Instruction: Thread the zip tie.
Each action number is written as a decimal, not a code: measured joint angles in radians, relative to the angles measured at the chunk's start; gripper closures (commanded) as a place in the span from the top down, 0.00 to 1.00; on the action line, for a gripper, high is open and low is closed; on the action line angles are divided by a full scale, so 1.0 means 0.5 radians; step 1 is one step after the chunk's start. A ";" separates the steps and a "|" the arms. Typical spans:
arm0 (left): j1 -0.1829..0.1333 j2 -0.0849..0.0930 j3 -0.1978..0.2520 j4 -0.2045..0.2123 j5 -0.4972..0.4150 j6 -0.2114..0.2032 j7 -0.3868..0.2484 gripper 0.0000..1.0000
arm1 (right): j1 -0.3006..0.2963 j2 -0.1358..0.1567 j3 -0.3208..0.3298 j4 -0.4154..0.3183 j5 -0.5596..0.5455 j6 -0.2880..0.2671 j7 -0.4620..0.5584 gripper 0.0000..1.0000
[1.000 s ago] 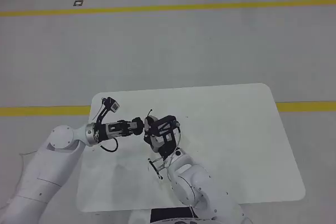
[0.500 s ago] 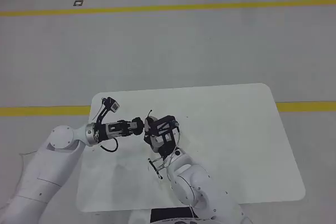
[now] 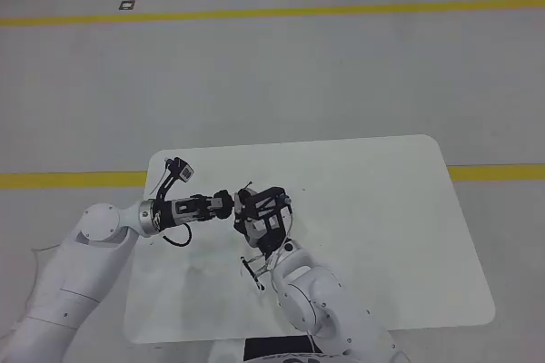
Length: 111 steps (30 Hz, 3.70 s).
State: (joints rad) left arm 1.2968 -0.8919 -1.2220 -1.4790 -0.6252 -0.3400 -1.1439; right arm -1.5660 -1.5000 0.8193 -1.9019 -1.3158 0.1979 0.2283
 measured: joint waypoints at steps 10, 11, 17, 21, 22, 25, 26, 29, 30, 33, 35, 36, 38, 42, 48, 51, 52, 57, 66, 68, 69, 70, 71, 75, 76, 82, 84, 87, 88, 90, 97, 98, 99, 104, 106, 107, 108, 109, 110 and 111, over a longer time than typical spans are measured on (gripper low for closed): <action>0.000 0.000 0.000 0.000 0.000 0.000 0.000 0.00 | -0.024 0.007 0.018 -0.056 -0.010 0.000 -0.021 0.26; 0.000 0.000 0.000 0.000 0.000 0.000 0.000 0.00 | -0.026 0.008 0.018 -0.062 -0.013 0.000 -0.023 0.25; 0.000 0.000 0.000 0.000 0.000 0.000 0.000 0.00 | -0.028 0.009 0.009 -0.079 -0.024 -0.005 -0.043 0.07; 0.000 0.000 0.000 0.000 0.000 0.000 0.000 0.00 | -0.032 0.010 0.003 -0.092 -0.037 -0.005 -0.051 0.00; 0.000 0.000 0.000 0.000 0.000 0.000 0.000 0.00 | -0.032 0.010 0.002 -0.093 -0.039 -0.005 -0.051 0.00; 0.000 0.000 0.000 0.000 0.000 0.000 0.000 0.00 | -0.031 0.011 -0.001 -0.094 -0.044 -0.008 -0.048 0.00; 0.000 0.000 0.000 0.000 0.000 0.000 0.000 0.00 | -0.030 0.011 -0.003 -0.093 -0.044 -0.010 -0.046 0.00; 0.000 0.000 0.000 0.000 0.000 0.000 0.000 0.00 | -0.022 0.010 -0.007 -0.082 -0.040 -0.013 -0.039 0.00; 0.000 0.000 0.000 0.000 0.000 0.000 0.000 0.00 | -0.019 0.009 -0.007 -0.077 -0.038 -0.013 -0.037 0.00; 0.000 0.000 0.000 0.000 0.000 0.000 0.000 0.00 | -0.006 0.007 -0.012 -0.059 -0.030 -0.016 -0.031 0.00; 0.000 0.000 0.000 0.000 0.000 0.000 0.000 0.00 | 0.004 0.005 -0.017 -0.043 -0.026 -0.018 -0.028 0.00; 0.000 0.000 0.000 0.000 0.000 0.000 0.000 0.00 | 0.009 0.004 -0.020 -0.036 -0.024 -0.019 -0.027 0.00; 0.000 0.000 0.000 0.000 0.000 0.000 0.000 0.00 | 0.019 0.002 -0.026 -0.021 -0.019 -0.018 -0.026 0.00; 0.000 0.000 0.000 0.000 0.000 0.000 0.000 0.00 | 0.032 -0.002 -0.033 -0.002 -0.011 -0.012 -0.030 0.00; 0.000 0.000 0.000 0.000 0.000 0.000 0.000 0.00 | 0.034 -0.004 -0.031 0.009 0.005 -0.005 -0.033 1.00; 0.000 0.000 0.000 0.000 0.000 0.000 0.000 0.00 | 0.022 -0.003 -0.022 -0.006 0.021 0.004 -0.040 1.00; 0.000 0.000 0.000 0.000 0.000 0.000 0.000 0.00 | 0.016 -0.002 -0.018 -0.016 0.024 0.006 -0.047 1.00; 0.000 0.000 0.000 0.000 0.000 0.000 0.000 0.00 | -0.039 0.011 0.018 -0.123 0.048 -0.034 -0.087 1.00; 0.000 0.000 0.000 0.000 0.000 0.000 0.000 0.00 | -0.177 0.055 0.108 -0.322 0.035 -0.197 -0.119 1.00; 0.000 0.000 0.000 0.000 0.000 0.000 0.000 0.00 | -0.177 0.056 0.109 -0.322 0.034 -0.201 -0.119 1.00; 0.000 0.000 0.000 0.000 0.000 0.000 0.000 0.00 | -0.177 0.056 0.108 -0.321 0.034 -0.200 -0.119 1.00; 0.000 0.000 0.000 0.000 0.000 0.000 0.000 0.00 | -0.176 0.055 0.108 -0.321 0.034 -0.199 -0.119 1.00; 0.000 0.000 0.000 0.000 0.000 0.000 0.000 0.00 | -0.176 0.055 0.108 -0.320 0.034 -0.198 -0.119 1.00; 0.000 0.000 0.000 0.000 0.000 0.000 0.000 0.00 | -0.171 0.057 0.113 -0.314 0.022 -0.196 -0.128 1.00; 0.000 0.000 0.000 -0.002 -0.002 0.001 0.002 0.00 | -0.161 0.060 0.122 -0.303 -0.017 -0.180 -0.151 1.00; 0.068 0.000 -0.082 -0.118 -0.374 0.137 0.020 0.00 | -0.155 0.078 0.104 -0.283 -0.501 -0.121 -0.477 1.00; 0.104 0.005 -0.135 -0.129 -0.530 0.196 -0.036 0.00 | -0.126 0.102 0.125 -0.259 -0.531 -0.168 -0.591 1.00; 0.154 0.014 -0.209 -0.139 -0.718 0.288 -0.133 0.00 | -0.053 0.160 0.129 -0.203 -0.508 -0.192 -0.730 1.00; 0.167 0.016 -0.230 -0.141 -0.754 0.308 -0.150 0.00 | -0.027 0.182 0.121 -0.183 -0.507 -0.184 -0.762 1.00; 0.195 0.020 -0.270 -0.144 -0.799 0.343 -0.160 0.00 | 0.058 0.239 0.083 -0.121 -0.508 -0.153 -0.822 1.00; 0.230 0.028 -0.311 -0.139 -0.724 0.414 -0.038 0.00 | 0.242 0.335 -0.018 0.003 -0.508 -0.095 -0.876 1.00; 0.230 0.028 -0.311 -0.139 -0.726 0.413 -0.042 0.00 | 0.240 0.335 -0.017 0.002 -0.508 -0.095 -0.876 1.00; 0.230 0.028 -0.311 -0.139 -0.726 0.412 -0.042 0.00 | 0.240 0.335 -0.017 0.002 -0.508 -0.095 -0.876 1.00; 0.238 0.011 -0.278 -0.165 -0.897 0.545 0.019 0.00 | 0.431 0.420 -0.043 0.129 -0.508 -0.018 -0.855 1.00; 0.238 0.002 -0.268 -0.161 -1.041 0.618 -0.022 0.00 | 0.528 0.480 -0.126 0.179 -0.508 0.057 -0.894 1.00; 0.233 -0.002 -0.266 -0.151 -1.112 0.658 -0.041 0.00 | 0.592 0.524 -0.192 0.213 -0.508 0.120 -0.916 1.00; 0.228 -0.004 -0.265 -0.143 -1.140 0.681 -0.047 0.00 | 0.640 0.556 -0.248 0.236 -0.508 0.170 -0.931 1.00; 0.222 -0.006 -0.263 -0.137 -1.157 0.702 -0.047 0.00 | 0.688 0.588 -0.307 0.256 -0.508 0.220 -0.945 1.00; 0.216 -0.009 -0.258 -0.133 -1.174 0.732 -0.047 0.00 | 0.751 0.629 -0.385 0.277 -0.508 0.276 -0.956 1.00; 0.211 -0.011 -0.254 -0.130 -1.190 0.751 -0.047 0.00 | 0.795 0.657 -0.435 0.284 -0.508 0.293 -0.958 1.00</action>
State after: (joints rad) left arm 1.4022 -0.8976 -1.3490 -1.5442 -1.2200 0.0354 -1.1674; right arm -1.1683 -1.1717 0.6019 -1.7597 -1.5700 0.3446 -0.2506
